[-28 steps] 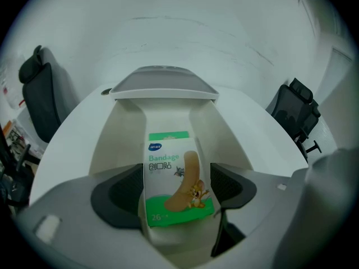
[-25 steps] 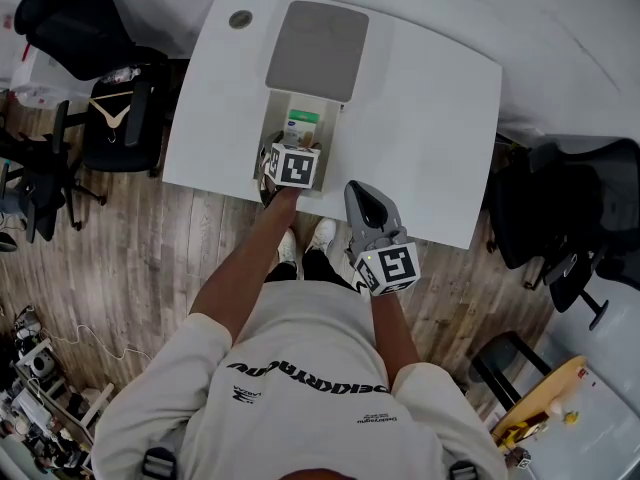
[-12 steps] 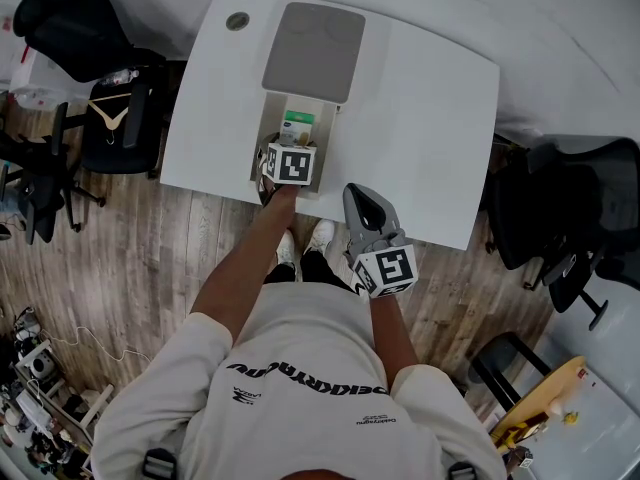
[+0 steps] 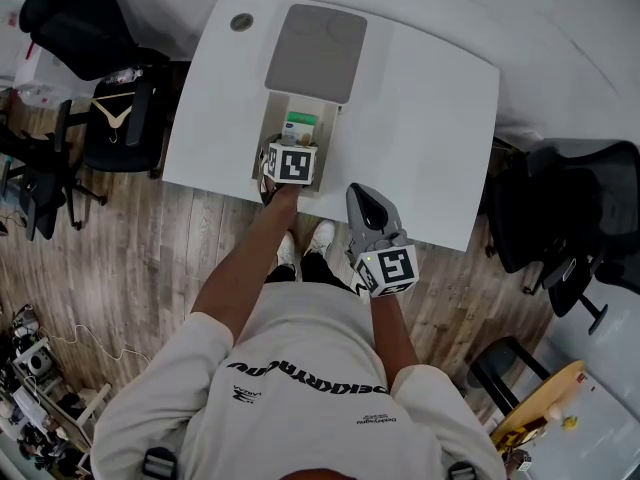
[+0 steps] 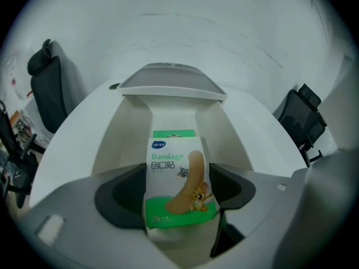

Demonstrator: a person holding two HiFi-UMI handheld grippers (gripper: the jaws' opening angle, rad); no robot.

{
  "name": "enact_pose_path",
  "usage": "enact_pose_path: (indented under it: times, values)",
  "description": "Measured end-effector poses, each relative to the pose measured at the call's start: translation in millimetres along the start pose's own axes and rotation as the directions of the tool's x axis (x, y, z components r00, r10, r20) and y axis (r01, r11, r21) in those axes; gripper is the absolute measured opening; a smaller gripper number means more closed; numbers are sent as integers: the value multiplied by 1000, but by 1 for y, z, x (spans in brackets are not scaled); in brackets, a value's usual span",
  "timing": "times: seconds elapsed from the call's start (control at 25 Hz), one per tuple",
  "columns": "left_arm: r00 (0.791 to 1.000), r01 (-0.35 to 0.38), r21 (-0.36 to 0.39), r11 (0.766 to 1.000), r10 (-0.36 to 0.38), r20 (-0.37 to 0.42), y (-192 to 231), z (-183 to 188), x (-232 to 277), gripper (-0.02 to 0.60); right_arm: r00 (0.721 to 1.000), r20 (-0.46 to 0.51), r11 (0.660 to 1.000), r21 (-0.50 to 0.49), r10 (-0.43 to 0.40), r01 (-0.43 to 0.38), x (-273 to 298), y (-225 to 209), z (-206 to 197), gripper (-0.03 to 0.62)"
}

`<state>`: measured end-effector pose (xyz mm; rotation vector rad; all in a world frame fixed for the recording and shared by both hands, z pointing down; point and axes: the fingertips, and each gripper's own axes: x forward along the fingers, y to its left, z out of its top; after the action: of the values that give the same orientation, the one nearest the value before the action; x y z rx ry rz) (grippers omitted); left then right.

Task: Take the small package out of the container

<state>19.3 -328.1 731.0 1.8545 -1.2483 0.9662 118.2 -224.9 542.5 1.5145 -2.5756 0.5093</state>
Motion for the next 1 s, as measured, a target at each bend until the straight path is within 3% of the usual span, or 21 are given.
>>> enact_pose_path:
  times: [1.0]
  values:
    - [979, 71, -8, 997, -68, 193, -10, 15, -76, 359, 999, 46, 999, -47, 3, -1, -17, 31, 16, 0]
